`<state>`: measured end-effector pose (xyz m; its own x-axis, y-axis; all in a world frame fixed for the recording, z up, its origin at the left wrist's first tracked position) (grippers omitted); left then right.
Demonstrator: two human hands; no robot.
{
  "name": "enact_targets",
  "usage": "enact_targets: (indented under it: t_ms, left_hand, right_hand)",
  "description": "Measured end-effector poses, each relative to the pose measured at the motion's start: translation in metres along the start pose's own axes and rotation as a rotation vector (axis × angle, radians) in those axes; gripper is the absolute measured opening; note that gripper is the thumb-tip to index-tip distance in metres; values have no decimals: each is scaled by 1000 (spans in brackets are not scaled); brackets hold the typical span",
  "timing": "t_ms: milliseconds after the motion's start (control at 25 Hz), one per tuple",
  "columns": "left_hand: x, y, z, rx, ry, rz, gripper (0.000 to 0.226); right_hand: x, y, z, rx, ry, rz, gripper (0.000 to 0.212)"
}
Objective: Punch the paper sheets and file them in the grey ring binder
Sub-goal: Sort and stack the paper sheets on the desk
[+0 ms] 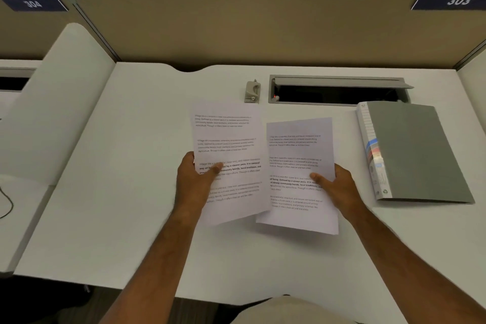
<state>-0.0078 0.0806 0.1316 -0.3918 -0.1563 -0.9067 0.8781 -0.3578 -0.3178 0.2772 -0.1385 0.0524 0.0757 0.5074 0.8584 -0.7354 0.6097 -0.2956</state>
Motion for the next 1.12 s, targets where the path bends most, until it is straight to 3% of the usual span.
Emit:
enact_targets:
  t_ms: [200, 520, 880, 1120]
  left_hand:
    - [-9, 2, 25, 134, -20, 86, 50]
    - [10, 12, 40, 216, -83, 42, 52]
    - [27, 21, 55, 380, -150, 91, 56]
    - [48, 18, 53, 354, -201, 17, 40]
  right_hand:
    - [13, 5, 17, 37, 6, -23, 41]
    - [46, 17, 48, 204, 57, -288, 34]
    - [53, 48, 63, 318, -2, -343, 47]
    - [42, 65, 72, 403, 3, -202, 39]
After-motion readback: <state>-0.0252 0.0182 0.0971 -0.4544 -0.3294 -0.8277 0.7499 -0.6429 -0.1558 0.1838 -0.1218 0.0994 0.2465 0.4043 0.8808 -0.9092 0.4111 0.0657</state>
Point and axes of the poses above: each hand's wrist, its own z-axis away from the middle knuckle, its own y-axis out of the palm, x = y × z, the point moved 4 cm from there along -z, towards the middle knuckle, and after that the axes turned 2 degrees about y, right-handed, at the moved point
